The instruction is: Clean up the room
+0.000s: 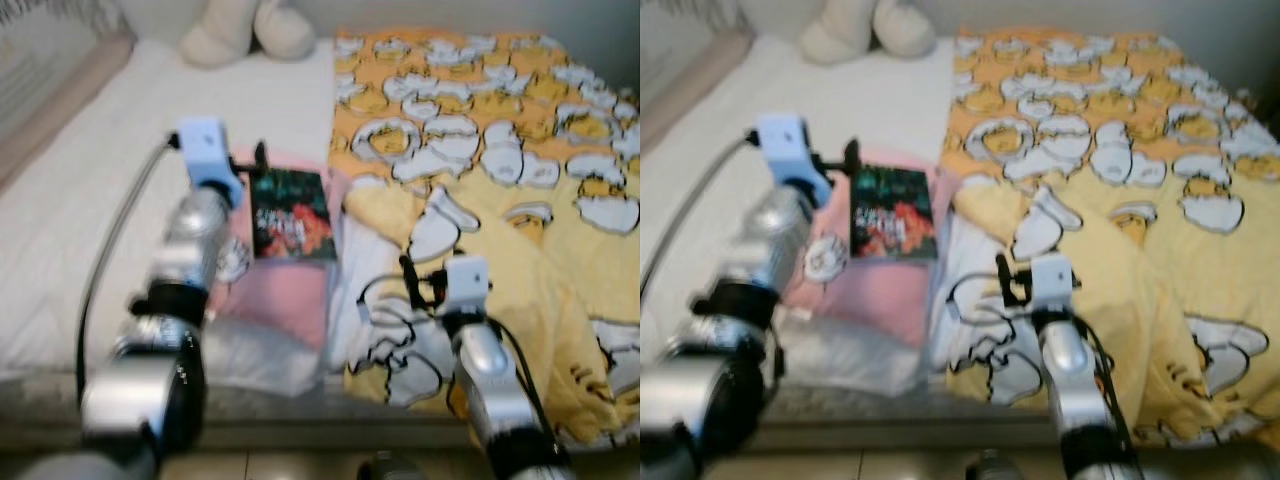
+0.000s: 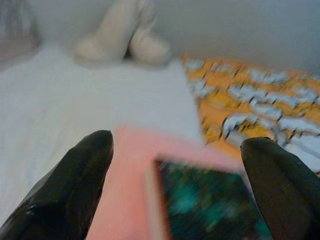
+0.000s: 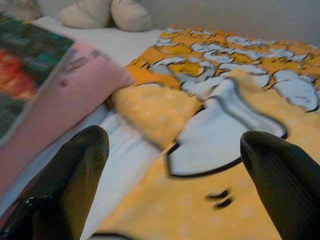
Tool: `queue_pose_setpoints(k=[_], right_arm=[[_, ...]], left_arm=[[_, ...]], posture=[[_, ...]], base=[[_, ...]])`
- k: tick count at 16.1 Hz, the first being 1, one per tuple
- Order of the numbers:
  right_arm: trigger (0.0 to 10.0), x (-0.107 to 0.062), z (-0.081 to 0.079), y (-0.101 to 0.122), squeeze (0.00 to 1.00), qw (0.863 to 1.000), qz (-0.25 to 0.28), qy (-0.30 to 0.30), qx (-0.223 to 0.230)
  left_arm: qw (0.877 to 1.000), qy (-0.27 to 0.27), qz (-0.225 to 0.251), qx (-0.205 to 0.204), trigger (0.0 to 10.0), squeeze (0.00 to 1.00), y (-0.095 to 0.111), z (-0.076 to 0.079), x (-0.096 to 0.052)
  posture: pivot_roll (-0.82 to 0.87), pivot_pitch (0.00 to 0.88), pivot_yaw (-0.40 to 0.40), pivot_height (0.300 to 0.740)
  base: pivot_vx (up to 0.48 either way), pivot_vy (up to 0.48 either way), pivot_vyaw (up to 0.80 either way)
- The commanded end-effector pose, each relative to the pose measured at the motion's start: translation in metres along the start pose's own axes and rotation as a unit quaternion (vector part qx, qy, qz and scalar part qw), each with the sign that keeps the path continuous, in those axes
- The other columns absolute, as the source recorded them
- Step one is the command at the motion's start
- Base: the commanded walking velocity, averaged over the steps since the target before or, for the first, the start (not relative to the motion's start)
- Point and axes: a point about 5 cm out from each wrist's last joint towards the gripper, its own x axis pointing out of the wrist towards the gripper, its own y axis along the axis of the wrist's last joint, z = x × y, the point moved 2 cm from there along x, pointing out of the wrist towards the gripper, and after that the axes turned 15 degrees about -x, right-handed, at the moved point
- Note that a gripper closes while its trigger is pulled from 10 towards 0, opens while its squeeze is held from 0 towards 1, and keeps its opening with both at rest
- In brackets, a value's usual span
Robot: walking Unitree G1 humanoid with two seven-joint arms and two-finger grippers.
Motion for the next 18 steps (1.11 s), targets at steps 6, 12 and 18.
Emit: queue_pose_setpoints(k=[6, 12, 18], right_arm=[[10.0, -0.026, -0.021, -0.001, 0.0, 0.999, 0.008, 0.034, -0.006], [10.0, -0.053, -0.024, -0.006, 0.0, 0.999, -0.004, 0.053, -0.009], [10.0, -0.069, -0.028, -0.003, 0.0, 0.999, -0.011, 0.05, -0.01]], left_arm=[[0.985, -0.034, -0.118, -0.123, 10.0, 0.0, -0.042, 0.014, 0.004], [0.99, -0.058, -0.109, -0.069, 10.0, 0.0, -0.037, 0.026, 0.008], [0.991, -0.065, -0.119, -0.012, 10.0, 0.0, -0.044, 0.039, 0.01]], posture=[[-0.25, 0.006, 0.062, 0.74], [-0.3, 0.032, 0.062, 0.74], [-0.33, 0.068, 0.082, 0.74]], base=[[0.0, 0.0, 0.0], [0.0, 0.0, 0.0], [0.0, 0.0, 0.0]])
